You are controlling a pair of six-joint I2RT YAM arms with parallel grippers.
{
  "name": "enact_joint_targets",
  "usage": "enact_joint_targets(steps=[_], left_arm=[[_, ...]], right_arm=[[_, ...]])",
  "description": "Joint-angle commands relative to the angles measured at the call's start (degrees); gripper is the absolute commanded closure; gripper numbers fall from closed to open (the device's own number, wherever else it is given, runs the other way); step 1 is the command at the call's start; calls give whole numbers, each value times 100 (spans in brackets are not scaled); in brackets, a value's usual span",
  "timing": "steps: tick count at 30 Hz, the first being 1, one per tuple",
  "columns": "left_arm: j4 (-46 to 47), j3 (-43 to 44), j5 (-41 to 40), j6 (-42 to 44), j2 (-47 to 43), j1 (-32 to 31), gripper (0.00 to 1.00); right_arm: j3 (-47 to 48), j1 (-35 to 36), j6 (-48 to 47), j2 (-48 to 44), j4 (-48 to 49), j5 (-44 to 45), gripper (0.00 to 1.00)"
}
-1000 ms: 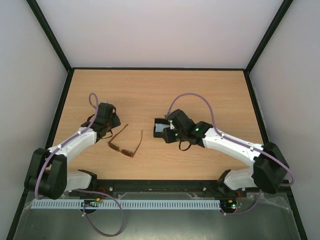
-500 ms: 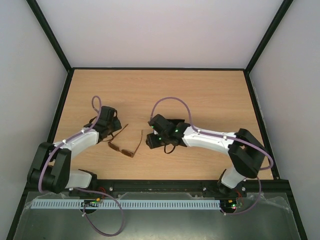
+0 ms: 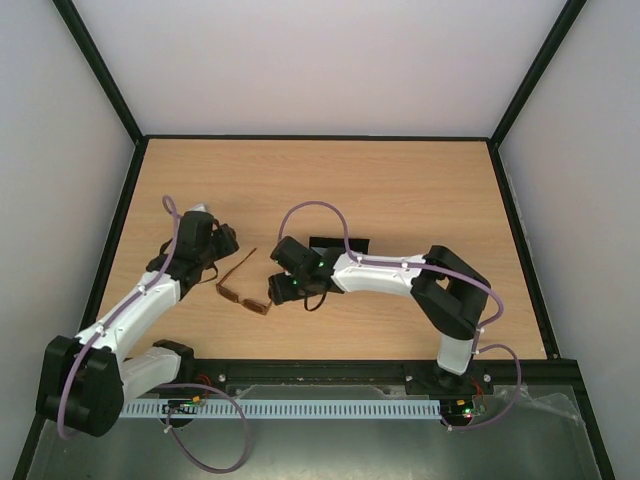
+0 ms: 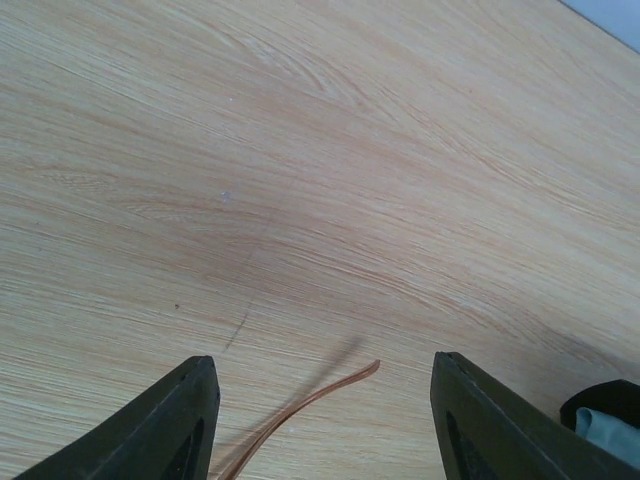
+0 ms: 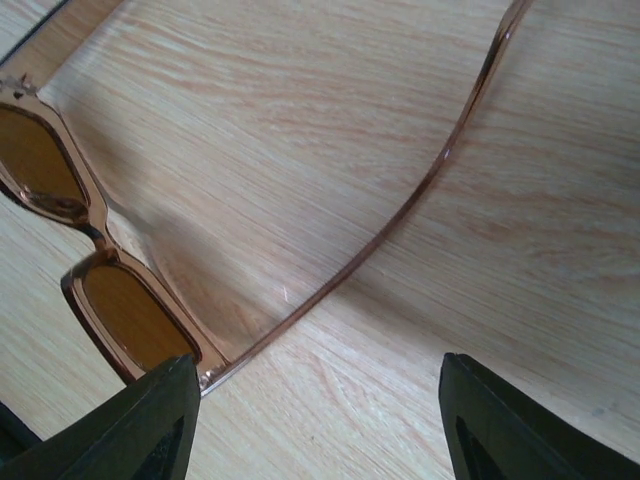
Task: Organize the sunglasses
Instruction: Pick up the sunglasses from the center of the board.
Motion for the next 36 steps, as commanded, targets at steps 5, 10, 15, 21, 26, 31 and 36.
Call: enact_joint_targets(steps=[5, 10, 15, 21, 26, 31, 36], left_arm=[[-182, 47, 398, 113, -254, 86, 38], [-70, -96, 618, 92, -422, 89, 38], [-29, -166, 743, 127, -471, 88, 38], [95, -241, 907, 127, -485, 89, 38], [150, -281, 995, 120, -511, 87, 38], [156, -258, 1042, 120, -522, 88, 38], [114, -213, 1047, 119, -550, 91, 38]], right_arm=[[516, 50, 270, 508, -418, 252, 32], [681, 95, 361, 744, -537, 317, 33], [767, 202, 489, 850, -673, 478, 39], [957, 326, 599, 1014, -782, 501, 49], [981, 347, 658, 1104, -808, 514, 62], [1024, 347, 660, 1191, -825, 563, 79], [1219, 317, 560, 1292, -927, 725, 98]])
